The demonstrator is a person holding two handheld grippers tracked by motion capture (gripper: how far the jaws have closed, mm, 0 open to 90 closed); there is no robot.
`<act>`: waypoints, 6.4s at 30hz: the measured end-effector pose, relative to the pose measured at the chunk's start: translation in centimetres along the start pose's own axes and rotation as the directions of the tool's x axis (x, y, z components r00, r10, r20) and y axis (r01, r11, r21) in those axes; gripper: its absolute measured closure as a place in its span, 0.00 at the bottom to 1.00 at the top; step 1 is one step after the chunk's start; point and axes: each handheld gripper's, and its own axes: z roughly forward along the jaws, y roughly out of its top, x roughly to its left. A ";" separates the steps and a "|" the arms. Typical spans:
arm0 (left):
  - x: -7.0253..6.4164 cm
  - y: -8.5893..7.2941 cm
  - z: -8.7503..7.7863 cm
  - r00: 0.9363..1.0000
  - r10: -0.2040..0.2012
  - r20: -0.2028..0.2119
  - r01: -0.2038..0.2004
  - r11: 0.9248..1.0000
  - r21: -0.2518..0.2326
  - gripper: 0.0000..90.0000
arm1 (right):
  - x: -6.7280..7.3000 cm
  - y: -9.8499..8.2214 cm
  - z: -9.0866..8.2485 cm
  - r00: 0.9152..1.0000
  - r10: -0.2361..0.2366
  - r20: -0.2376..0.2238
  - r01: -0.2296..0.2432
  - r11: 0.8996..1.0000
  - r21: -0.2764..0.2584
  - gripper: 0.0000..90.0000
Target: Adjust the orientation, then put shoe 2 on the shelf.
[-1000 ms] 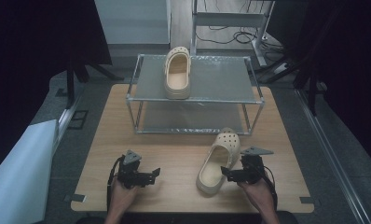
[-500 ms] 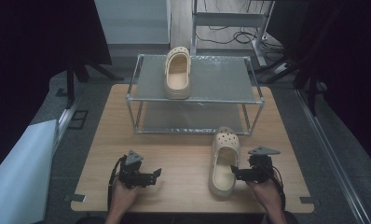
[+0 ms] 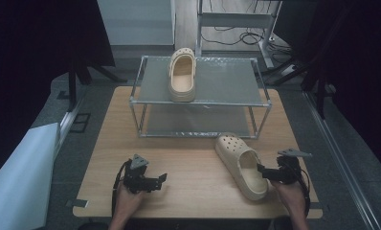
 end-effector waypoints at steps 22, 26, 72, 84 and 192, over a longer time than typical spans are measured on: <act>-0.1 0.0 0.2 1.000 0.007 0.002 -0.007 1.000 0.008 0.01 | -0.3 2.1 1.7 0.989 0.043 -0.142 -0.036 0.998 0.051 0.32; -0.1 0.0 0.2 1.000 0.004 0.002 -0.004 1.000 0.010 0.01 | -0.2 2.7 2.5 0.984 0.006 -0.180 0.004 0.998 0.055 0.49; 0.0 -0.4 1.1 0.997 0.034 -0.072 -0.027 0.995 0.094 0.00 | -0.4 4.4 -1.3 0.874 0.290 -0.389 -0.285 0.956 0.070 0.83; -0.1 -0.5 1.2 0.994 0.055 -0.100 -0.044 0.994 0.104 0.00 | 0.3 6.7 -3.8 0.855 0.301 -0.423 -0.305 0.951 0.060 0.83; -0.1 -0.7 1.3 0.999 0.036 -0.023 -0.034 0.997 0.075 0.00 | 6.3 29.7 8.7 0.779 0.577 -0.245 -0.619 0.772 -0.149 0.65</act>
